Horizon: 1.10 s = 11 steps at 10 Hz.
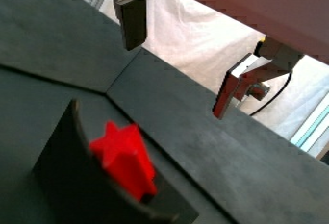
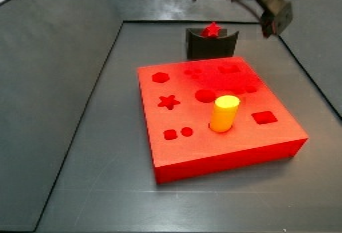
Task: Pick up the star object. Move up. Place the star object on the fixture. Regrasp the star object. Move to above the board. Insert the star object.
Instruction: Regrasp the star object.
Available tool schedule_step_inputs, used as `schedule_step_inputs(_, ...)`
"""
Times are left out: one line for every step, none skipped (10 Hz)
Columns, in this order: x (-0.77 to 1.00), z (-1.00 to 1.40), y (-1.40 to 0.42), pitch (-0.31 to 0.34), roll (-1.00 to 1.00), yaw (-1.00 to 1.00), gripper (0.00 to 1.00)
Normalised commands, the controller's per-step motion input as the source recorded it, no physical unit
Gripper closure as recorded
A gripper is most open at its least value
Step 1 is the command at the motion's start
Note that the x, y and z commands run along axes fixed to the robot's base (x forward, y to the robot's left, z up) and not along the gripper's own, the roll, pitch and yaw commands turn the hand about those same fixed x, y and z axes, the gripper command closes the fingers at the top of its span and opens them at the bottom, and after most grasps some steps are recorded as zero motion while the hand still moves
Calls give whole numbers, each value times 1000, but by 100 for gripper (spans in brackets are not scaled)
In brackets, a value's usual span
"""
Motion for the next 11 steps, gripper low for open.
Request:
schedule_step_inputs(83, -1000, 45, -69, 57, -6, 0)
schedule_step_inputs(86, -1000, 42, -57, 56, -13, 0)
schedule_step_inputs(99, -1000, 36, -38, 52, -20, 0)
schedule_step_inputs(109, -985, 31, -24, 56, -19, 0)
schedule_step_inputs(97, -792, 19, -6, 54, -13, 0)
schedule_step_inputs(91, -695, 16, 0, 54, -8, 0)
schedule_step_inputs(80, -511, 8, 3, 54, 5, 0)
schedule_step_inputs(71, -382, 7, -5, 54, 17, 0)
schedule_step_inputs(57, -216, 3, -7, 49, 13, 0)
schedule_step_inputs(15, -172, -4, -4, 51, 10, 0)
schedule_step_inputs(13, -170, -6, -6, 50, 14, 0)
